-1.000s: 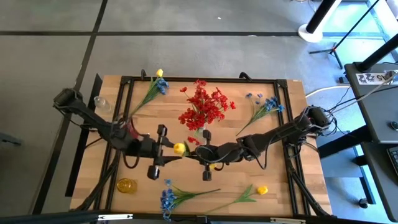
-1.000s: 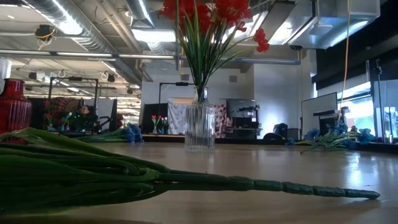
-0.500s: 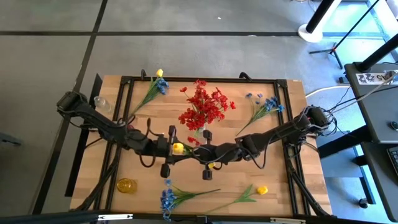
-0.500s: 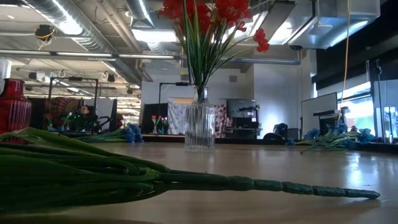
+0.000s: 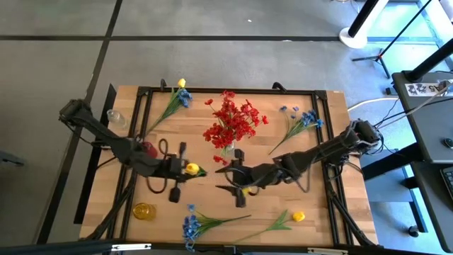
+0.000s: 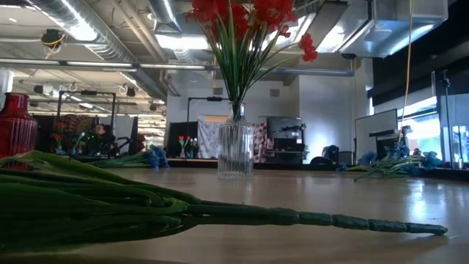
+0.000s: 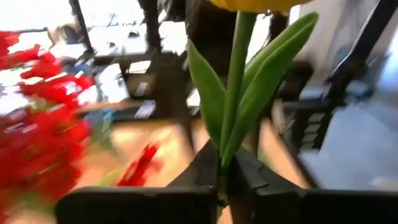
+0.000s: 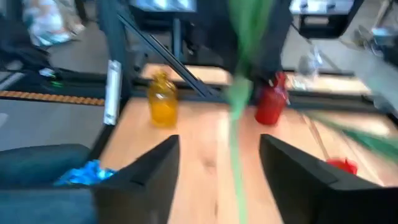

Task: Sort flowers into vase by color
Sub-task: Put the top right yellow flower into the red vase

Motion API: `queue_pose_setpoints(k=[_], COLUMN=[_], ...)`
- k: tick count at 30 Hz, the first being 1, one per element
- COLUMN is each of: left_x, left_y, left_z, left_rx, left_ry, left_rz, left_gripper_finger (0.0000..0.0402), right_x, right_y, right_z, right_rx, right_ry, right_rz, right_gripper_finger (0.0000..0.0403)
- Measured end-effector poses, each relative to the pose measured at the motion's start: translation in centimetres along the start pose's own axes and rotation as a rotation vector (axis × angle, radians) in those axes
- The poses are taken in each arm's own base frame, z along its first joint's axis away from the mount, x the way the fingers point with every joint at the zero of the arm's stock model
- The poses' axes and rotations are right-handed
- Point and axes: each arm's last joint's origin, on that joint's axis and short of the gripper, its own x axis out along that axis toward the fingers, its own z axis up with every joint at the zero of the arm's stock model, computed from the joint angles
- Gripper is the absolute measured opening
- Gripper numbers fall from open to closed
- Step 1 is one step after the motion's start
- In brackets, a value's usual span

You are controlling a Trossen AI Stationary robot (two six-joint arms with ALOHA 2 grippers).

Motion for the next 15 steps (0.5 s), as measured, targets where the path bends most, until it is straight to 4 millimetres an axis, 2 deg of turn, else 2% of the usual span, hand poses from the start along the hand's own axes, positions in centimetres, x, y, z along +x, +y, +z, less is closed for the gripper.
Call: queue_pose_setpoints(k=[3,6,10,15], left_x=[-2.9,-6.2,-10.6,-13.9], left_y=[0.4,1.7,4.2,7.0], left_z=[0.6,0.5,-0.2,0.2], left_rx=[0.032,-0.003,-0.091,-0.171], left_ry=[0.083,0.123,0.153,0.08], left_rz=[0.059,0.181,0.291,0.306], left_gripper_finger=[0.0006,0.0006,0.0006,0.0006], right_x=[-1.2,-1.8,-2.4,-2.6], right_y=[1.1,2.4,3.6,3.8], right_z=[0.7,0.4,0.2,0.1], right_rx=[-0.024,-0.06,-0.091,-0.096], right_ry=[-0.032,-0.029,-0.026,-0.027], right_rz=[0.012,-0.023,-0.063,-0.125], right_gripper_finger=[0.0258,0.0275,0.028,0.028])
